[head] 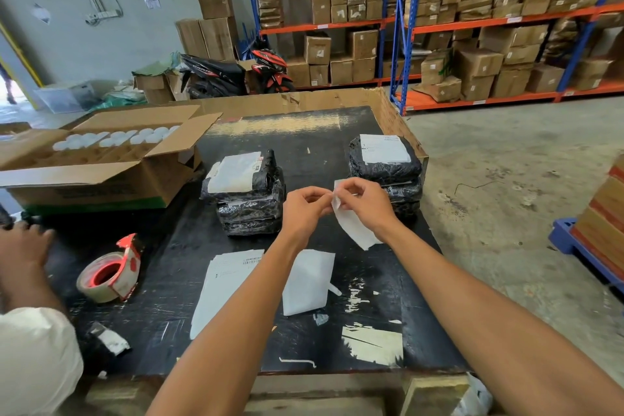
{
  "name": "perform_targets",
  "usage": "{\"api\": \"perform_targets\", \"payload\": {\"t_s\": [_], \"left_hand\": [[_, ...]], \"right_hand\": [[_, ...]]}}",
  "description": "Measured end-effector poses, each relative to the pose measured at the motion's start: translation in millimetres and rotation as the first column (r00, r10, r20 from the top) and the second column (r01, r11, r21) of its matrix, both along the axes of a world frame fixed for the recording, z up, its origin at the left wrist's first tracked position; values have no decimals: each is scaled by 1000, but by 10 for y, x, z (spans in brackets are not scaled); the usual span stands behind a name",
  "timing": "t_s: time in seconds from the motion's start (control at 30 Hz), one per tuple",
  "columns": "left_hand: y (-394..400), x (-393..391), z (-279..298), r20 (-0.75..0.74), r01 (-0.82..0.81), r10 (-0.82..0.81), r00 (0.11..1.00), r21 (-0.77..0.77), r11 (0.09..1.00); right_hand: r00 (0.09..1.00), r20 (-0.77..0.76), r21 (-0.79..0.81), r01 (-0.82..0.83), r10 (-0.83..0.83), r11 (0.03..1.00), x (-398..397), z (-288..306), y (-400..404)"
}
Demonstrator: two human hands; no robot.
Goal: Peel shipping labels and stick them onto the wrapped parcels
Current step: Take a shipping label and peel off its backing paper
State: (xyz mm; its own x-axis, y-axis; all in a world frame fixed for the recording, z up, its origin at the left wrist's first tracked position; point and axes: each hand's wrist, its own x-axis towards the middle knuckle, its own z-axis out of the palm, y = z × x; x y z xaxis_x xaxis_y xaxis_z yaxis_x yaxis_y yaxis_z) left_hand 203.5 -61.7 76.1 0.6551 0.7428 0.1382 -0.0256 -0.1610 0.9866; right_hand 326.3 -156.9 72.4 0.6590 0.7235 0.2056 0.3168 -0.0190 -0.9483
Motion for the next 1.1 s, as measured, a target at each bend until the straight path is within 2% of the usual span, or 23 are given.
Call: {"api": "perform_targets", "payload": {"t_s": [0.1, 0.2, 0.27, 0.47, 0.53, 0.6, 0.63, 0.77, 0.9, 1.0, 1.1], "left_hand": [[-15, -5, 15, 9, -13, 14, 1000, -46, 999], [-27, 1, 33, 42, -44, 52, 998, -160, 986], [-50, 10, 47, 40, -31, 40, 998, -188, 982], [-204, 20, 111, 86, 88, -66, 994, -286, 954], [-215, 53, 92, 48, 52, -42, 998, -246, 968], [-212, 88, 71, -9, -32, 31, 999, -187, 982], [-190, 109, 68, -23, -81, 78, 997, -208, 975], [-110, 117, 113, 52, -139, 190, 980, -500, 855], [-34, 18, 146, 114, -135, 271, 956, -647, 750], [36, -67, 138, 132, -152, 330, 935, -691, 706], [113, -162, 113, 150, -177, 395, 907, -714, 677]], "right_hand": [[999, -39, -20, 32, -33, 999, 4, -12, 1], [971, -209, 2, 118, -115, 993, 1, -36, 12], [958, -261, 9, 125, -118, 992, -17, -41, 16], [985, -135, 6, 108, -107, 994, -103, 5, 1], [991, -68, -24, 111, -112, 994, -122, 13, 11], [994, -54, -31, 95, -97, 995, -131, 19, 10], [995, -63, -33, 80, -82, 996, -138, 31, 5], [972, -235, -5, 21, -22, 1000, -143, 13, 3], [873, -474, -19, 115, -110, 993, -68, -93, 66], [730, -657, -25, 229, -189, 973, 4, -163, 112], [568, -772, -68, 374, -286, 925, 47, -221, 104]]}}
